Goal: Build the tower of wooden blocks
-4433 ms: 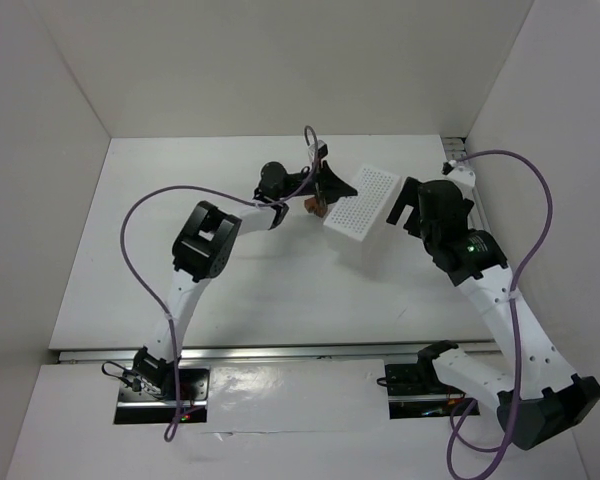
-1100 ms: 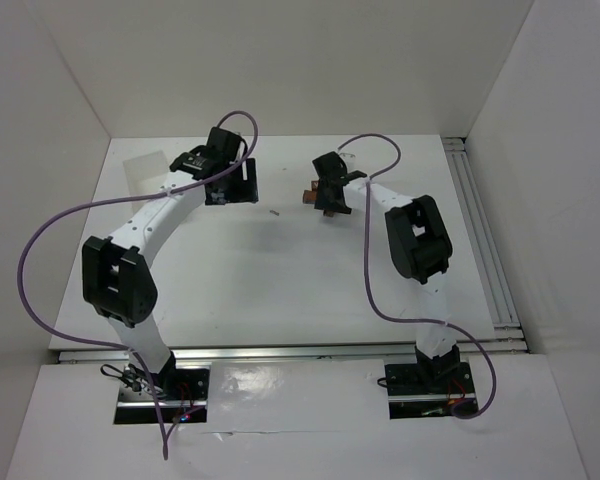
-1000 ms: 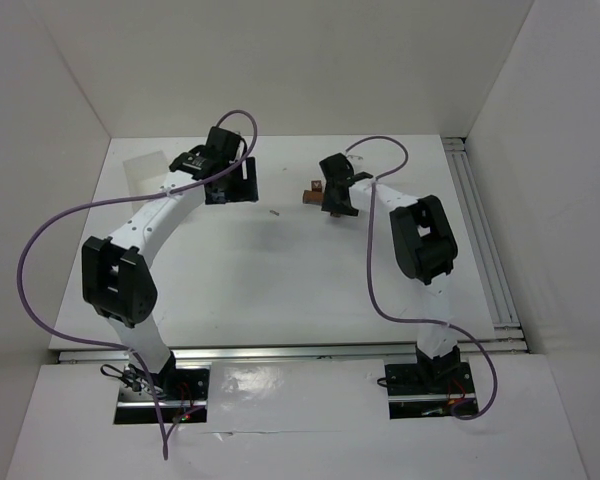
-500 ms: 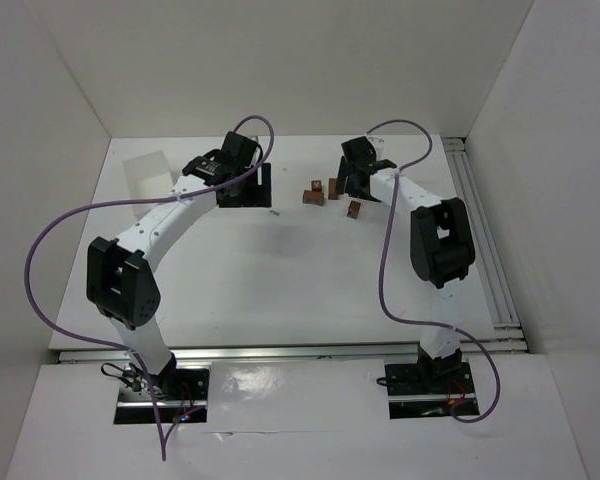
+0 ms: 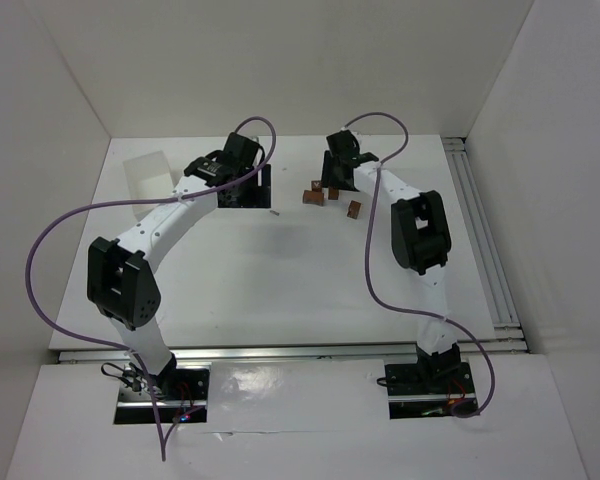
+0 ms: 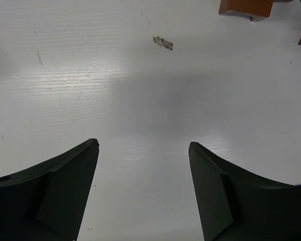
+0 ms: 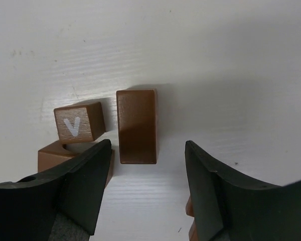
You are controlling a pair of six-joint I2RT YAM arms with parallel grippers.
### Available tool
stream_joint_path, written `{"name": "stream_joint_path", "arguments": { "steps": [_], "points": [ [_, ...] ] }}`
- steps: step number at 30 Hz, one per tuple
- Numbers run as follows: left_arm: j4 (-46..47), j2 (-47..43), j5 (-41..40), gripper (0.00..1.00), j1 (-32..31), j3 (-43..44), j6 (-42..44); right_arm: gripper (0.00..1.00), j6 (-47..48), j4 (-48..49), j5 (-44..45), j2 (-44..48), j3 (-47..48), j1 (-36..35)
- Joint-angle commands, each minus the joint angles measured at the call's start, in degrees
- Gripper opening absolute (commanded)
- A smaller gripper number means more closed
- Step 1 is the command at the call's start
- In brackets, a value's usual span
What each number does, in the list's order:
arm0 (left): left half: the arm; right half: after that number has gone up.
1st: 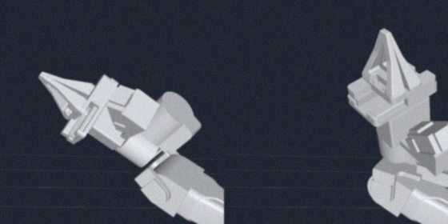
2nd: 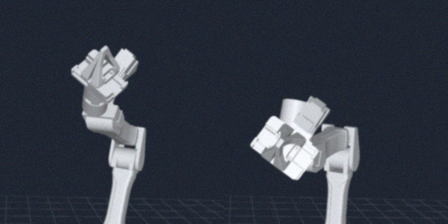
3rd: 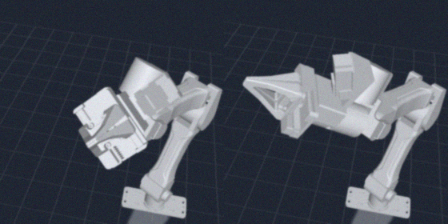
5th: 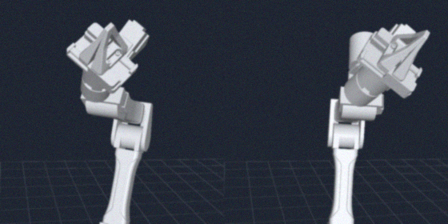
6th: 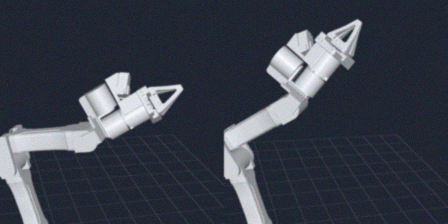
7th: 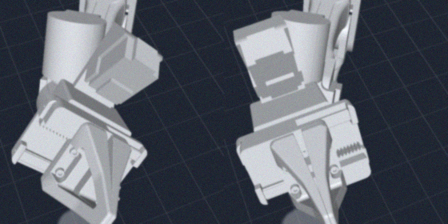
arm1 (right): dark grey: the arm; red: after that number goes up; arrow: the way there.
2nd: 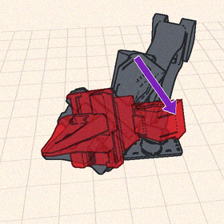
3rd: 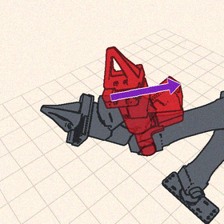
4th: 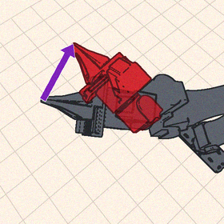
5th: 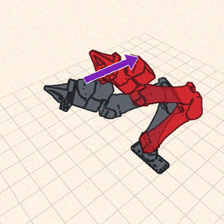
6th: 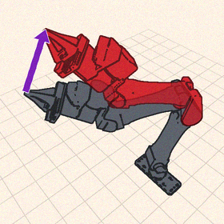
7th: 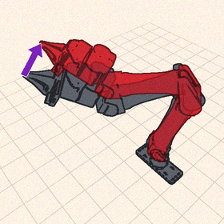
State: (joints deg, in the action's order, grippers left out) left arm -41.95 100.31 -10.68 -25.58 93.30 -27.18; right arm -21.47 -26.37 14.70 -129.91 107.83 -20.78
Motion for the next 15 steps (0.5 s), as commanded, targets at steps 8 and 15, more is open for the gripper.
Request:
{"name": "stream_joint_path", "arguments": {
  "steps": [8,15],
  "points": [
    [0.29,-1.26,-0.75,0.85,0.1,0.4,0.37,0.3,0.91,0.0,-2.13,-2.19,2.65,-0.93],
    [0.29,-1.79,-1.8,0.84,0.1,-0.84,0.89,0.27,1.52,4.21,-10.55,3.51,-2.62,0.38]
  ]
}}
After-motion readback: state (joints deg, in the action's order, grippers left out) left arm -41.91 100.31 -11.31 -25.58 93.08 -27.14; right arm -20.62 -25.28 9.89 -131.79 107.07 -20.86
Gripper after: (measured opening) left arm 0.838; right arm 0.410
